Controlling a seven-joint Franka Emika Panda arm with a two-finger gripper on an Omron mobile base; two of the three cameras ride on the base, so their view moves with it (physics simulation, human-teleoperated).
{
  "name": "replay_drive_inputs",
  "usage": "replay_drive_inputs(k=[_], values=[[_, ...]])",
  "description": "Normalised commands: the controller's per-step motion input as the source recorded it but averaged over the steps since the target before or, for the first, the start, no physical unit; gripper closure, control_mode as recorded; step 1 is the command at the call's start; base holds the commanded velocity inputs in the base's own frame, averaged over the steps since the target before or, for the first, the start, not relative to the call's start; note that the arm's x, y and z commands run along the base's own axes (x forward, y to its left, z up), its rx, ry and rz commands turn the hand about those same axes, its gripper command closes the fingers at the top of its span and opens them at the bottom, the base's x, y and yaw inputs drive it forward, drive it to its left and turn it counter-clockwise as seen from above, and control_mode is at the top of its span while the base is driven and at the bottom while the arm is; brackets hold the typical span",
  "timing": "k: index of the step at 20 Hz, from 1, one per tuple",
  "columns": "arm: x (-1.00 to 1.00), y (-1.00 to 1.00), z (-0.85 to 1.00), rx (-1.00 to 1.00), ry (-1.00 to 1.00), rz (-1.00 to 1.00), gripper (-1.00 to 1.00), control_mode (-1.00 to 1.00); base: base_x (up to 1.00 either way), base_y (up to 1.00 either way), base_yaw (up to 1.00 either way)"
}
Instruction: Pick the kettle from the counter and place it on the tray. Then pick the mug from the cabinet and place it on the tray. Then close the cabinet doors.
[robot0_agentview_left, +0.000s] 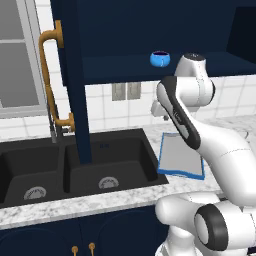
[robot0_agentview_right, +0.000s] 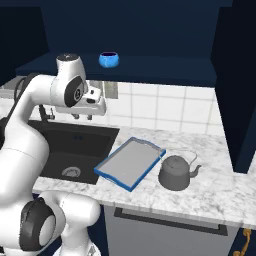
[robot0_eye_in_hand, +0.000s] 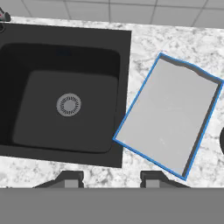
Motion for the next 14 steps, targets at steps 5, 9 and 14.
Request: replay_drive_inputs(k=[5,9,14], values=[[-0.23,-0.13,-0.08,0.00,-0.04,-0.02,-1.00,-1.00,0.00,0.00,0.00],[-0.44,-0.66,-0.18,0.14,-0.09,-0.26,-1.00,-1.00,0.00,0.00,0.00],[-0.15,-0.77,-0.20,0.04,-0.01,-0.42,-1.00,-1.00,0.00,0.00,0.00]])
